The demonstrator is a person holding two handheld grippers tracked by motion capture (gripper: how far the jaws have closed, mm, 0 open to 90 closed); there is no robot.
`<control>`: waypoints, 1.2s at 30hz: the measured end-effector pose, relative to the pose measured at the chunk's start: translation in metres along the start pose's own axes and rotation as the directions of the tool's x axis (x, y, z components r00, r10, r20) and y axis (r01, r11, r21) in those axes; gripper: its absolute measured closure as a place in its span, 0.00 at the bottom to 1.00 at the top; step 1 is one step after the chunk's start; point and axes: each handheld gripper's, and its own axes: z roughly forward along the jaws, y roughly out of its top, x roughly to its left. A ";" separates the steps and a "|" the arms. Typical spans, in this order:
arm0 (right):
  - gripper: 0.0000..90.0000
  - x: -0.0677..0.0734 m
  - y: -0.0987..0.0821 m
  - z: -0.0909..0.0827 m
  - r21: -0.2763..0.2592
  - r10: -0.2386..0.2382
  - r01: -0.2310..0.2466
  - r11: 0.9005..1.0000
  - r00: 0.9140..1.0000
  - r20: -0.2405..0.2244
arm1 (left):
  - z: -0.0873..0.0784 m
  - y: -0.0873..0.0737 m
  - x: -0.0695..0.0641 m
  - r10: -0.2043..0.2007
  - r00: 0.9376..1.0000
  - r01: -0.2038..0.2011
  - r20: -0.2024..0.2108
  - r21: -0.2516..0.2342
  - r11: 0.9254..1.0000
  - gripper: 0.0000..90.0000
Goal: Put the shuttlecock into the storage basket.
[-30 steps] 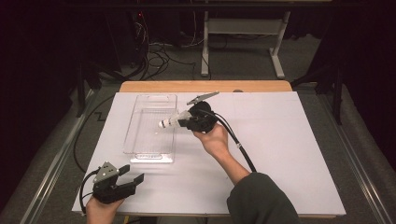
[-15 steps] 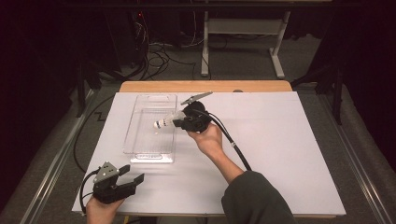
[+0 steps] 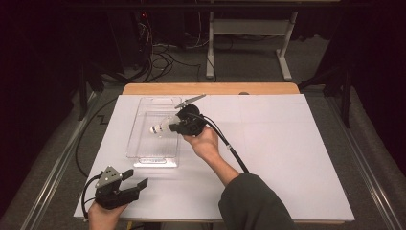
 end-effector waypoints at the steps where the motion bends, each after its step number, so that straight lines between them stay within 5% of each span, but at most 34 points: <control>1: 0.99 0.001 0.001 0.002 0.003 -0.004 0.004 1.000 1.000 -0.001 | 0.000 0.000 0.000 0.000 1.000 0.000 0.000 0.000 1.000 0.37; 26: 0.99 0.020 0.007 0.051 0.086 -0.030 0.030 0.996 1.000 0.004 | 0.000 0.000 0.001 0.002 1.000 -0.002 0.000 0.000 1.000 0.37; 36: 0.99 0.022 0.008 0.055 0.107 -0.034 0.033 0.994 0.999 0.012 | 0.000 0.000 0.000 0.003 1.000 -0.003 0.003 0.004 1.000 0.37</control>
